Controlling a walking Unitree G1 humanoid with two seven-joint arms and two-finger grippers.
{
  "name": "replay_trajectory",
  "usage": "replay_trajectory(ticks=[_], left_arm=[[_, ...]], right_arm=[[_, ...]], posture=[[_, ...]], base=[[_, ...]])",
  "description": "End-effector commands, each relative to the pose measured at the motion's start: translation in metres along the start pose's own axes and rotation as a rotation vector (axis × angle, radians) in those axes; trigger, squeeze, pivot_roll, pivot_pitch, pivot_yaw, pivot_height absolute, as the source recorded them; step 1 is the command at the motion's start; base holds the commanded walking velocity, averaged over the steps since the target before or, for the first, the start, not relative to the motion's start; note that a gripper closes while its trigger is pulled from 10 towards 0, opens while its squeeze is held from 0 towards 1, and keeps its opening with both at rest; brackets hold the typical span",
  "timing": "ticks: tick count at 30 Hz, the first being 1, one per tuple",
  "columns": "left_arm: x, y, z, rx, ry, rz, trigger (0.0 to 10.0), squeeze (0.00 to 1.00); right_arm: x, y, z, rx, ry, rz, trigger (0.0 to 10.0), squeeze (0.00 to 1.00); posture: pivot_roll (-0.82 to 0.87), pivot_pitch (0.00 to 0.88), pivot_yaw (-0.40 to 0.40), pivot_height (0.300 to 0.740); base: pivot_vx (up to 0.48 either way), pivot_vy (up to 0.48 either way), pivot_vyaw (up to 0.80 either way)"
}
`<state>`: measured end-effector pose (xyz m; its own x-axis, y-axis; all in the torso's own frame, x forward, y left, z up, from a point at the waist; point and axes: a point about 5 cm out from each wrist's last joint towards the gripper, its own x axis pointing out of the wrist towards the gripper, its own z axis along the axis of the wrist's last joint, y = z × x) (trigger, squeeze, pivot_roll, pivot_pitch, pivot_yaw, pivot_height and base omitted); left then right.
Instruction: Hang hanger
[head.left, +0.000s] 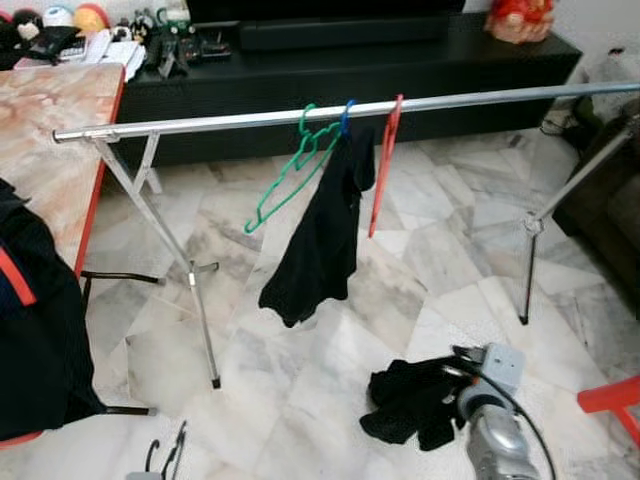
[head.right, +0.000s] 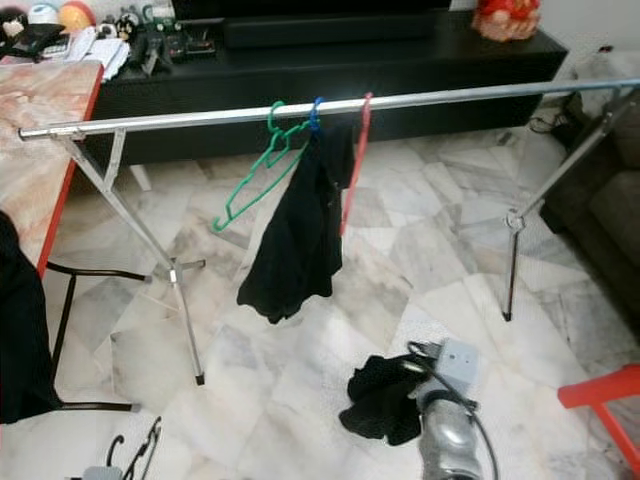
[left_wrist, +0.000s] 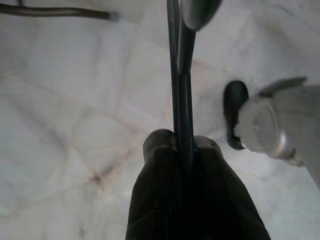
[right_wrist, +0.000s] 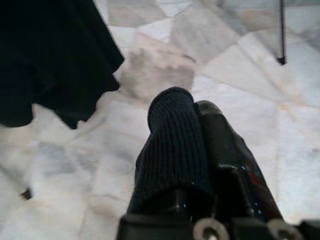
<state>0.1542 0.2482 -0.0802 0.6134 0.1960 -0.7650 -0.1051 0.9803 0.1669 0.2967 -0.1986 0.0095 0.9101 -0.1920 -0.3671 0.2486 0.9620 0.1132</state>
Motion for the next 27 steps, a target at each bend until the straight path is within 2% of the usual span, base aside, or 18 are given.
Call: replay_trajectory(ticks=[1,21,24,27], left_arm=[[-0.0054,-0.0008,-0.0204,0.011,0.073,-0.003,10.0,0.0],[-0.0067,0.0017,-0.0242,0.01,0.088,0.005,10.0,0.0],[-0.0077,0.0036,-0.0268,0.012,0.098,0.006,10.0,0.0],[-0.0079,0.0047,-0.0271,0.014,0.1,0.007,10.0,0.0]], right_arm=[[-0.0015,-0.0087,-0.0016,0.002,-0.001,-0.027,10.0,0.0],[-0.001,-0.0073,0.0021,-0.037,-0.026,-0.006,10.0,0.0],[-0.001,-0.0046,0.003,-0.07,-0.036,0.015,10.0,0.0],[-0.001,-0.0031,0.0027,-0.066,-0.034,0.021,10.0,0.0]], posture=[[0.04,0.184,-0.004,0.74],[0.04,0.185,-0.006,0.74],[0.04,0.184,-0.006,0.74],[0.04,0.181,-0.004,0.74]], base=[[-0.315,0.0,0.0],[-0.321,0.0,0.0],[-0.322,0.0,0.79],[-0.319,0.0,0.8]])
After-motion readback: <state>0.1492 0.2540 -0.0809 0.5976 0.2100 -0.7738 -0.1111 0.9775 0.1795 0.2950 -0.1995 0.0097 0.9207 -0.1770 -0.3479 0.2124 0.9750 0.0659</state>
